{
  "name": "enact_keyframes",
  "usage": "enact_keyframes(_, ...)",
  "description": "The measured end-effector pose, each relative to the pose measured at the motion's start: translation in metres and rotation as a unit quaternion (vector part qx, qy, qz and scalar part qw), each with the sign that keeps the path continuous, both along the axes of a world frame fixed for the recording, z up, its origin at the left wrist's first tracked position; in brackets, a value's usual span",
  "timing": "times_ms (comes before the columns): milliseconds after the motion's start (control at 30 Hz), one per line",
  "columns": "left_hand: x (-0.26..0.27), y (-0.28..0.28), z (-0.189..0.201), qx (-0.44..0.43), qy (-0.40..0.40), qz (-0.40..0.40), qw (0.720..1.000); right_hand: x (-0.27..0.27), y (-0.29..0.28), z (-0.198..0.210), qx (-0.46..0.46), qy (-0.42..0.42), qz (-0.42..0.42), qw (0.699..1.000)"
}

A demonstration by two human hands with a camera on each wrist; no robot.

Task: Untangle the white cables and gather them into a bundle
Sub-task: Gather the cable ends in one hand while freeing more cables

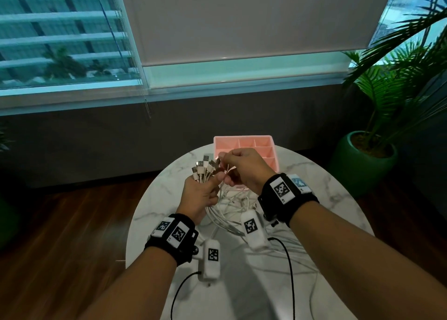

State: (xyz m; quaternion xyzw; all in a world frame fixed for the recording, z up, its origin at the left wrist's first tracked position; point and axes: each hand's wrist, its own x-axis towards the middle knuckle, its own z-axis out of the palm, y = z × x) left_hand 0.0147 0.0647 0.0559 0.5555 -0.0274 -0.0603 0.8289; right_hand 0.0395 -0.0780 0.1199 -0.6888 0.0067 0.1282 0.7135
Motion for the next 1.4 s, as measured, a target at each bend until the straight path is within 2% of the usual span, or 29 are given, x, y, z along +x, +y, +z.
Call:
enact_keyframes(100,0.002,0.001,-0.002,0.010,0.018,-0.010,1.000,0.002,-0.002,0.004,0.024,-0.016,-0.019,0.999)
enact_keyframes(233,-0.001,0.001,-0.009,0.069,0.025,-0.026,0.997,0.006,-0.007,0.006,0.068,-0.011,-0.065,0.996)
enact_keyframes(300,-0.002,0.001,-0.009,0.059,0.030,-0.011,0.998,0.007,-0.011,0.001,0.076,0.005,-0.064,0.995)
enact_keyframes(333,-0.002,0.001,-0.008,0.045,0.035,-0.002,0.998,0.007,-0.014,-0.006,0.048,0.011,-0.065,0.997)
enact_keyframes(400,-0.001,0.002,-0.002,0.018,0.049,0.010,0.999,0.003,-0.019,-0.025,-0.097,-0.012,-0.028,0.995)
enact_keyframes(467,-0.001,0.003,0.003,-0.004,0.054,0.013,0.998,-0.002,-0.023,-0.048,-0.260,-0.060,0.066,0.961)
enact_keyframes(533,-0.001,0.004,0.007,-0.024,0.053,0.012,0.998,-0.006,-0.025,-0.071,-0.363,-0.086,0.132,0.919)
enact_keyframes(600,0.001,0.006,0.010,-0.043,0.049,0.022,0.998,-0.006,-0.033,-0.095,-0.420,-0.095,0.131,0.893)
enact_keyframes(700,0.005,0.014,0.016,-0.079,0.047,0.041,0.995,-0.005,-0.055,-0.125,-0.444,-0.039,0.072,0.892)
enact_keyframes(800,0.007,0.021,0.020,-0.066,0.035,0.052,0.996,-0.012,-0.079,-0.126,-0.492,0.015,0.039,0.870)
enact_keyframes(867,0.005,0.021,0.016,-0.029,0.031,0.058,0.997,-0.010,-0.088,-0.119,-0.478,0.012,0.031,0.878)
enact_keyframes(967,0.002,0.013,0.007,0.028,0.034,0.063,0.997,-0.002,-0.083,-0.091,-0.413,-0.026,0.037,0.910)
enact_keyframes(1067,-0.001,0.004,-0.002,0.069,0.050,0.064,0.994,0.002,-0.073,-0.045,-0.302,-0.041,0.039,0.952)
enact_keyframes(1167,0.000,-0.001,-0.008,0.081,0.065,0.068,0.992,0.006,-0.068,-0.005,-0.165,-0.076,-0.019,0.983)
enact_keyframes(1300,0.002,-0.004,-0.009,0.080,0.082,0.077,0.990,0.003,-0.060,0.032,0.065,-0.084,-0.075,0.992)
enact_keyframes(1400,0.003,-0.007,-0.004,0.065,0.068,0.082,0.992,-0.002,-0.048,0.040,0.129,-0.045,-0.059,0.989)
